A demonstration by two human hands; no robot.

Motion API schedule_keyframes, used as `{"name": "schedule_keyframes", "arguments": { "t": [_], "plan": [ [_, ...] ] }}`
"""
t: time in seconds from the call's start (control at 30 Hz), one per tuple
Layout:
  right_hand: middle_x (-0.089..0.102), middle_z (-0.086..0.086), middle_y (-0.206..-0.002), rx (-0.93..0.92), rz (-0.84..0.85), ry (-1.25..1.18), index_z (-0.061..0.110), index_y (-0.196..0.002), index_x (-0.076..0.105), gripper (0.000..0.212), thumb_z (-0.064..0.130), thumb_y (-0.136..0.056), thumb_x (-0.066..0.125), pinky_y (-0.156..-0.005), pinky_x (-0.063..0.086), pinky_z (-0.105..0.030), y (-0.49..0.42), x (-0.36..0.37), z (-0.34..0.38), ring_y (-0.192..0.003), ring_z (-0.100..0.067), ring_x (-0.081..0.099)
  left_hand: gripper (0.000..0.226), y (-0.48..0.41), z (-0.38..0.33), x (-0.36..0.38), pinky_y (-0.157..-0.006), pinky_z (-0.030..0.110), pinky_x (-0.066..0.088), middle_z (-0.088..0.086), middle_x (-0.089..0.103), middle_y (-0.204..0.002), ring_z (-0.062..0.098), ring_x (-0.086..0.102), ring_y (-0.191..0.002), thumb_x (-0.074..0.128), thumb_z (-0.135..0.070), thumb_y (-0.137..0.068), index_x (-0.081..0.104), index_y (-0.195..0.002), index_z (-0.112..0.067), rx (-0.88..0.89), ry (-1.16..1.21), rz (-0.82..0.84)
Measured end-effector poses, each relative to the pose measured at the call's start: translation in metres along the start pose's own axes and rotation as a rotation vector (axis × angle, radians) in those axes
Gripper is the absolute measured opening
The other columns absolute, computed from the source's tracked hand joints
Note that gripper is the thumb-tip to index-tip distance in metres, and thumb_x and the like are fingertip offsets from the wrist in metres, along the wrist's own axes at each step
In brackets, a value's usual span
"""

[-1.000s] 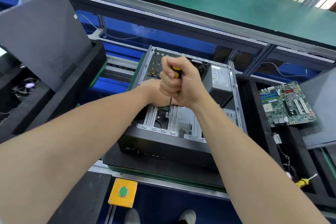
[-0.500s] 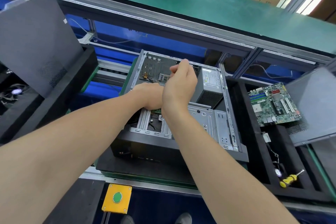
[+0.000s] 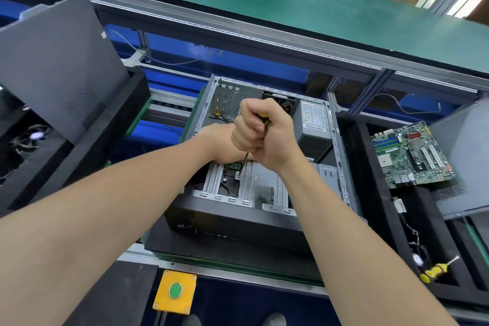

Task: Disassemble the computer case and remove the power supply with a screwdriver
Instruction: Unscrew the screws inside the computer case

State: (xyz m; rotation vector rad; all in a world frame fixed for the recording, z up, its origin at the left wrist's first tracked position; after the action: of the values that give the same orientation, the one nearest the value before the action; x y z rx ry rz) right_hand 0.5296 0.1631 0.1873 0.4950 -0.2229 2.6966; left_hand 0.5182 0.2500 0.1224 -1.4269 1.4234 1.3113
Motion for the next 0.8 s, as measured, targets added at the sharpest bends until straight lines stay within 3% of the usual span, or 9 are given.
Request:
{"name": "schedule_keyframes", "arguments": {
  "t": [0.1, 0.23, 0.3, 0.37, 0.43, 0.53, 0.67, 0.73, 0.8],
  "plan": [
    [0.021, 0.004, -0.046, 0.053, 0.179, -0.048, 0.02, -0.056, 0.031, 0.035, 0.024, -0.087, 0.045, -0.046, 0.011, -0.025, -0.002, 0.006, 0.002, -0.041, -0.009, 0.013, 0.028, -0.002, 0.002, 0.001, -0.067, 0.034, 0.049, -0.007, 0.047, -0.065, 0.02, 0.05, -0.068, 0.043, -0.025, -0.09, 0.041, -0.062, -0.023, -0.007, 0.013, 0.006],
    [0.018, 0.005, -0.048, 0.048, 0.198, -0.124, 0.015, -0.069, 0.042, 0.025, 0.029, -0.09, 0.044, -0.045, 0.006, -0.028, -0.003, 0.011, 0.002, -0.04, -0.009, 0.013, 0.025, 0.0, -0.001, 0.0, -0.079, 0.038, 0.055, -0.008, 0.051, -0.073, 0.025, 0.06, -0.084, 0.03, -0.045, -0.076, 0.044, -0.066, -0.027, 0.004, 0.045, 0.042],
    [0.018, 0.004, -0.048, -0.011, 0.1, -0.106, 0.014, -0.078, 0.039, 0.018, 0.022, -0.094, 0.038, -0.045, 0.012, -0.03, 0.0, 0.007, 0.002, -0.039, -0.011, 0.016, 0.026, -0.001, -0.001, 0.001, -0.066, 0.031, 0.049, -0.009, 0.05, -0.07, 0.02, 0.056, -0.072, 0.034, -0.044, -0.083, 0.043, -0.066, -0.026, -0.004, 0.018, 0.041],
    [0.023, 0.0, -0.048, -0.071, -0.026, -0.055, 0.013, -0.079, 0.04, 0.017, 0.018, -0.096, 0.038, -0.049, 0.027, -0.032, 0.005, 0.002, 0.004, -0.04, -0.015, 0.025, 0.03, -0.002, -0.002, 0.001, -0.057, 0.027, 0.041, -0.007, 0.05, -0.067, 0.016, 0.052, -0.064, 0.033, -0.045, -0.086, 0.043, -0.066, -0.024, -0.012, -0.03, 0.044],
    [0.039, -0.008, -0.054, -0.12, -0.2, 0.06, 0.009, -0.079, 0.049, 0.022, 0.019, -0.098, 0.047, -0.059, 0.042, -0.036, 0.013, -0.002, 0.008, -0.049, -0.023, 0.042, 0.037, -0.002, -0.003, 0.002, -0.06, 0.032, 0.048, -0.004, 0.053, -0.066, 0.02, 0.055, -0.062, 0.031, -0.052, -0.086, 0.044, -0.067, -0.023, 0.003, -0.057, 0.021],
    [0.063, -0.011, -0.073, -0.163, -0.483, 0.265, 0.007, -0.083, 0.068, 0.029, 0.024, -0.105, 0.059, -0.071, 0.056, -0.035, 0.023, -0.004, 0.011, -0.068, -0.024, 0.062, 0.033, -0.001, -0.003, 0.0, -0.068, 0.043, 0.055, 0.001, 0.055, -0.069, 0.024, 0.055, -0.064, 0.034, -0.046, -0.086, 0.046, -0.068, -0.02, 0.007, -0.091, 0.035],
    [0.066, -0.006, -0.076, -0.182, -0.724, 0.273, 0.012, -0.08, 0.072, 0.039, 0.028, -0.11, 0.052, -0.064, 0.051, -0.032, 0.029, 0.004, 0.006, -0.069, -0.019, 0.059, 0.052, 0.005, -0.012, -0.005, -0.073, 0.043, 0.054, 0.004, 0.056, -0.071, 0.028, 0.057, -0.069, 0.012, -0.058, -0.057, 0.046, -0.065, -0.02, 0.04, -0.078, 0.086],
    [0.059, -0.006, -0.073, -0.211, -0.711, 0.264, 0.012, -0.077, 0.068, 0.042, 0.025, -0.111, 0.047, -0.059, 0.042, -0.03, 0.026, 0.012, 0.003, -0.064, -0.017, 0.05, 0.057, 0.007, -0.009, -0.005, -0.069, 0.039, 0.049, 0.002, 0.055, -0.071, 0.027, 0.056, -0.071, 0.008, -0.059, -0.044, 0.045, -0.065, -0.021, 0.017, -0.032, 0.053],
    [0.051, -0.006, -0.068, -0.241, -0.651, 0.197, 0.014, -0.071, 0.063, 0.043, 0.023, -0.109, 0.045, -0.053, 0.029, -0.03, 0.023, 0.015, 0.0, -0.059, -0.015, 0.041, 0.05, 0.008, -0.007, -0.004, -0.067, 0.038, 0.05, 0.001, 0.056, -0.07, 0.025, 0.056, -0.068, 0.013, -0.054, -0.052, 0.047, -0.067, -0.021, -0.005, -0.006, 0.053]
  ]
}}
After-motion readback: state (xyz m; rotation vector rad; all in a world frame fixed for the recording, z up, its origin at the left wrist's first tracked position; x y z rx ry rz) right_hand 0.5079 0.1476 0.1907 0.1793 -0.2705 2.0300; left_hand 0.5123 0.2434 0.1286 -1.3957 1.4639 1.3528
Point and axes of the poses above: each hand's wrist, its own y-axis away from the middle knuckle, its own x-axis out of the palm, z = x × y, the point moved 5 cm from there along -y, towards the middle knuckle
